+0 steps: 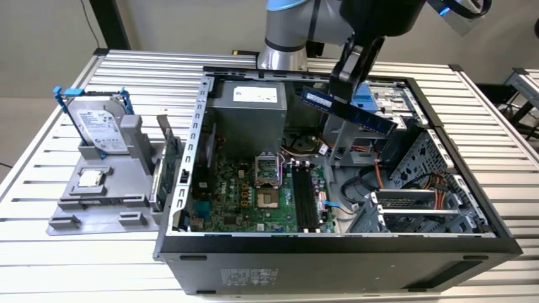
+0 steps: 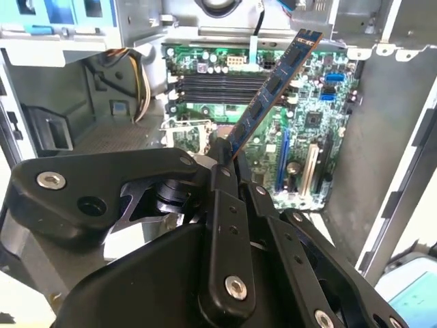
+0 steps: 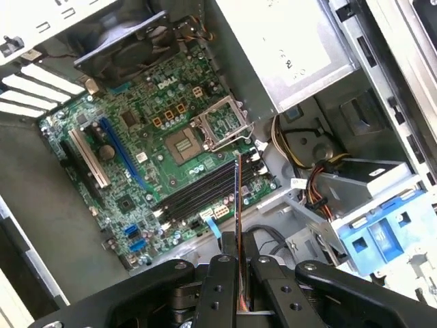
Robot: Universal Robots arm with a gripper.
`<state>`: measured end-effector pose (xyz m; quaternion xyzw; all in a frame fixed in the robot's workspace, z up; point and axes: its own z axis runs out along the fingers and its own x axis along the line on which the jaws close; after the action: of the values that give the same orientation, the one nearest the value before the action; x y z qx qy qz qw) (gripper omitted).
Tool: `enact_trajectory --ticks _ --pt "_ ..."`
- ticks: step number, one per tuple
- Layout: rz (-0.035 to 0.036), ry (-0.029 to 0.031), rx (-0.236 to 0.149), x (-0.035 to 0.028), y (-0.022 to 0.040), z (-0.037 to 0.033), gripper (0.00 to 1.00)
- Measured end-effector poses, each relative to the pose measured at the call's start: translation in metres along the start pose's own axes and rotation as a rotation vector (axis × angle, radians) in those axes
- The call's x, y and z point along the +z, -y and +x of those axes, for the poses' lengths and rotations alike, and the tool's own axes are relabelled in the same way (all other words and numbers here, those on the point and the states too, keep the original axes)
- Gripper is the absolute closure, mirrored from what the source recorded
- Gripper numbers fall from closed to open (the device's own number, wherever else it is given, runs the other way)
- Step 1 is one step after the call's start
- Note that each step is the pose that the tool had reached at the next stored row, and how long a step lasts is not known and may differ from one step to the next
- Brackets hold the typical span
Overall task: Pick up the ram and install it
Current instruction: 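Insert the ram into the slot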
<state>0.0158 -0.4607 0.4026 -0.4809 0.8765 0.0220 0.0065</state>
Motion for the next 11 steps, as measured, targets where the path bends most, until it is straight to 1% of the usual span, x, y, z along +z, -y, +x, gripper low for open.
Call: enact_trajectory --ticks 11 --pt "0.0027 0.0034 0.157 0.0 0.0 0.0 1.0"
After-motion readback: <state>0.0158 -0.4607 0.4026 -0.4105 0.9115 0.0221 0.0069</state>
